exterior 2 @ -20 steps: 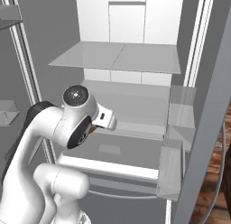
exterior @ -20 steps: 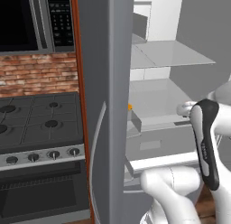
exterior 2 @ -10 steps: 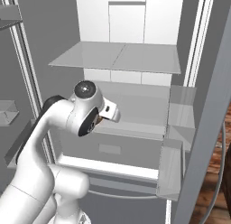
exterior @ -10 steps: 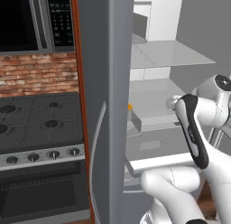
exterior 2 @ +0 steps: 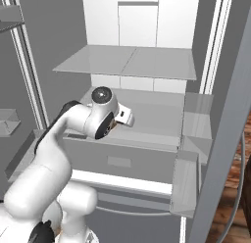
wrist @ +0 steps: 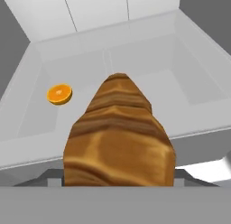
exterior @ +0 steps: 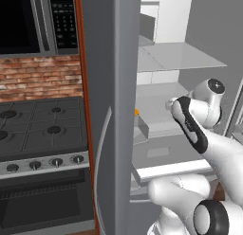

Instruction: Place the mayonnaise and ketchup from the counter to the top shelf of the fridge. If the existing items in the fridge are on the top shelf, move them to other shelves.

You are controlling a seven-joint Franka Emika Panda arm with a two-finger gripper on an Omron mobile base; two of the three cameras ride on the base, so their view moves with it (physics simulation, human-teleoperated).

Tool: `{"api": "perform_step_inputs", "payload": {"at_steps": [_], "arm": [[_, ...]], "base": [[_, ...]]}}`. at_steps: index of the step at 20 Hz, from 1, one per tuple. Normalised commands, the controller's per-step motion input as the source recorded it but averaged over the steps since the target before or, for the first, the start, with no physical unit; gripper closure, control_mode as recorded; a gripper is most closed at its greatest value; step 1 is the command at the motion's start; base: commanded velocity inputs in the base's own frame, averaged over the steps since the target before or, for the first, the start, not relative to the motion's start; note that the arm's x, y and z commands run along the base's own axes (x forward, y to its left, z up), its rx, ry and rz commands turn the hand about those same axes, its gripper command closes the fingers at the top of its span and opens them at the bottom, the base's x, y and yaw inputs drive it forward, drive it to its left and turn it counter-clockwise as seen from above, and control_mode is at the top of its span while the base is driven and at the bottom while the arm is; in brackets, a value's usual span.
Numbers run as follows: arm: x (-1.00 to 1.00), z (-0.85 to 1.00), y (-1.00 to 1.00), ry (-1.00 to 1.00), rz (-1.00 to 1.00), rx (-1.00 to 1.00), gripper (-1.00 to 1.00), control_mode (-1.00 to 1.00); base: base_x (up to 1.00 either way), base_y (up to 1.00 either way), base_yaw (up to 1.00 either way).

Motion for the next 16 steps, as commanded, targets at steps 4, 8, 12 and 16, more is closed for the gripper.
{"api": "perform_step_inputs", "payload": {"at_steps": [4, 8, 12, 16], "arm": [[0.97, -0.21, 0.00, 0.00, 0.00, 0.00, 1.00, -1.00], [1.00, -0.23, 0.00, 0.00, 0.00, 0.00, 1.00, -1.00], [1.00, -0.31, 0.00, 0.00, 0.00, 0.00, 1.00, -1.00], [0.94, -0.32, 0.00, -0.03, 0.00, 0.00, -1.00, -1.00]], "base": [[0.00, 0.00, 0.00], [0.00, 0.00, 0.00], [0.00, 0.00, 0.00], [0.00, 0.00, 0.00]]}}
